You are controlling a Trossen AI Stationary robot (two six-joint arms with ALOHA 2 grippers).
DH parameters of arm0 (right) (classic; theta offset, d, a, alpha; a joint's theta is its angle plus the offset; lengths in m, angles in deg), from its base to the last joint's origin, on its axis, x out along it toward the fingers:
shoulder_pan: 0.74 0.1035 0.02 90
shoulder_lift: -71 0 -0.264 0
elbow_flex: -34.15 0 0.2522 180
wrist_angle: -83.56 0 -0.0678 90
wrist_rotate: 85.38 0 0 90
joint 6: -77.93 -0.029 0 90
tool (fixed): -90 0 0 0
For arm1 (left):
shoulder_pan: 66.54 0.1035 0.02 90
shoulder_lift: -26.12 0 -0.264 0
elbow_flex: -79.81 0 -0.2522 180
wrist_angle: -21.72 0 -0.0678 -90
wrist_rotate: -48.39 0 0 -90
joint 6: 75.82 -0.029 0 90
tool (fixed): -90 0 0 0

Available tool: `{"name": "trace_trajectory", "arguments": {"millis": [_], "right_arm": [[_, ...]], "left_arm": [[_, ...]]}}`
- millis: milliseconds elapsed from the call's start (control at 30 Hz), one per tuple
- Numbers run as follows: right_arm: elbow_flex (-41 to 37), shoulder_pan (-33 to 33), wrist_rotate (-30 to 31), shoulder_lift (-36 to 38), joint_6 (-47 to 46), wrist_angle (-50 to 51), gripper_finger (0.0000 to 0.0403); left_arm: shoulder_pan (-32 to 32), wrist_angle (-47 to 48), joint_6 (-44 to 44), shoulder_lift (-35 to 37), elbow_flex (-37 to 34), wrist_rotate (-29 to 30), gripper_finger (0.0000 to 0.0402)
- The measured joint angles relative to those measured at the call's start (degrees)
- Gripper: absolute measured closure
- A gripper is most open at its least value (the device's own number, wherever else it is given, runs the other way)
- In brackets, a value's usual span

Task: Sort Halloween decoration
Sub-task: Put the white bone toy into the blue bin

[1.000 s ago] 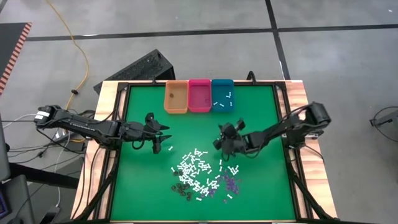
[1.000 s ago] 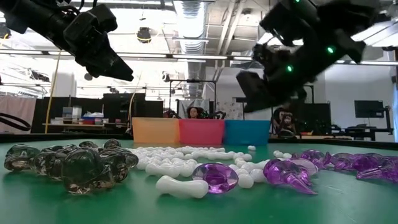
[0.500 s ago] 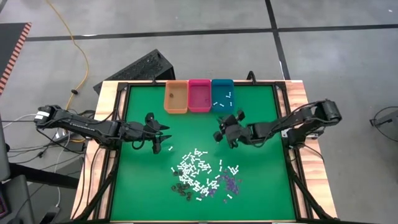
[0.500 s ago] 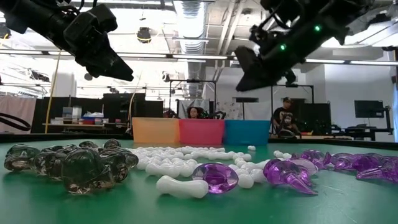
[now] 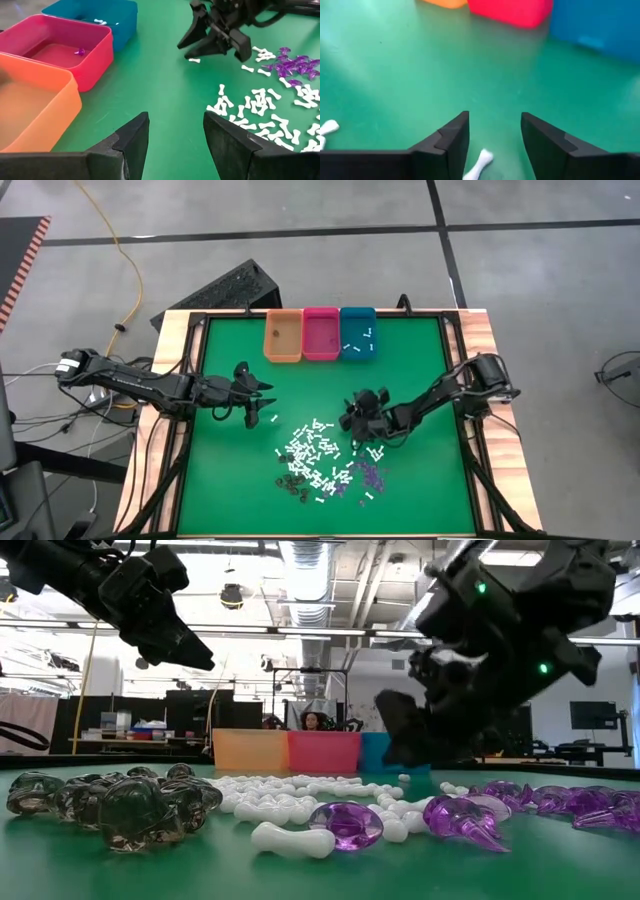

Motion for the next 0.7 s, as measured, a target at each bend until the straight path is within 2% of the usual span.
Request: {"name": "trace_trajectory", "arguments": {"millis": [167,267,367,533,700], "right_arm": [[0.05,1.89,1.11,-4.05,-5.71,-0.78,0.0201],[0.22,2.38,1.86,-6.61,-9.21,-0.77,0.0219],[0.17,2.25,0.26,-8.62,-13.02,-0.25,0.0262],[0.07,2.34,0.39,-8.88,-13.72,0.37,0.0366],[0.12,2.09,-1.35,-6.9,-11.09,0.43,0.0368]], "left_arm": [[0.0,-0.04,0.02,0.0,0.0,-0.01,0.0223],[0.0,-0.04,0.02,0.0,0.0,0.38,0.0223],[0.0,-0.02,0.02,0.0,0.0,0.5,0.0223],[0.0,-0.02,0.02,0.0,0.0,0.61,0.0223],[0.0,0.0,0.02,0.0,0.0,0.9,0.0223]]}}
